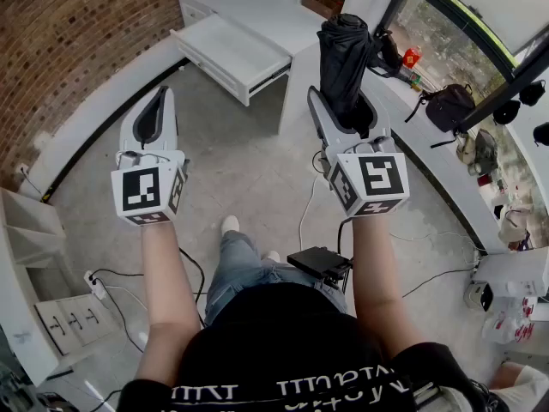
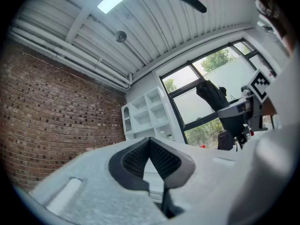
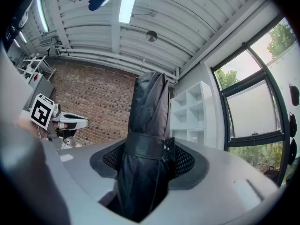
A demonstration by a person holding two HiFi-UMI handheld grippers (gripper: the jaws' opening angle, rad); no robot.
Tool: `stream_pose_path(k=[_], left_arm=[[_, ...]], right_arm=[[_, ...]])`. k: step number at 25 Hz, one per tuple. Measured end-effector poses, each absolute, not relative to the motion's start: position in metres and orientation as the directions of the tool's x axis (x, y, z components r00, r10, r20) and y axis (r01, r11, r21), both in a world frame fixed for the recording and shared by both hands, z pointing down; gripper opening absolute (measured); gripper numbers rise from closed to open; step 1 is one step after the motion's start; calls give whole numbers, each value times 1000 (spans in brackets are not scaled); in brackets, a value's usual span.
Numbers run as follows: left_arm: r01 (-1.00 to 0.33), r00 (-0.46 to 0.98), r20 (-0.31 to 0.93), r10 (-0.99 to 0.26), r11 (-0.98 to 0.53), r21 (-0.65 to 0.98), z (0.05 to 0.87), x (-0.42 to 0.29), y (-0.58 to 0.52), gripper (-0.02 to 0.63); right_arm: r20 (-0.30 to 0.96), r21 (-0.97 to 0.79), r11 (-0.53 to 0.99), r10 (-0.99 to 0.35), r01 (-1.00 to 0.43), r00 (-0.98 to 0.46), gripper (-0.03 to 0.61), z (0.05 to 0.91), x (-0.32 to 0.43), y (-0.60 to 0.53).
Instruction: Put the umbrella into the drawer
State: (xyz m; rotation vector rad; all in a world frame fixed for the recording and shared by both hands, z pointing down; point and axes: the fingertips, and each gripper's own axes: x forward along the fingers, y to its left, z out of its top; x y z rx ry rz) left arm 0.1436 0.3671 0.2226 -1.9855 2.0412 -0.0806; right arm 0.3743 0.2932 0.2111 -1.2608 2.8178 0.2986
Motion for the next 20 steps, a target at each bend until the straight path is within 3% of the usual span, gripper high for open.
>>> stream_pose_path(k=[12, 20], left_arm=[[-968, -7, -158, -987, 46, -245, 228, 135, 346, -2], [-973, -31, -153, -988, 65, -221, 237, 71, 295, -2]], right_arm=[[-96, 160, 650, -739, -743, -667, 259, 222, 367, 271], [-72, 118, 651, -747, -749, -661, 259, 231, 316, 210]])
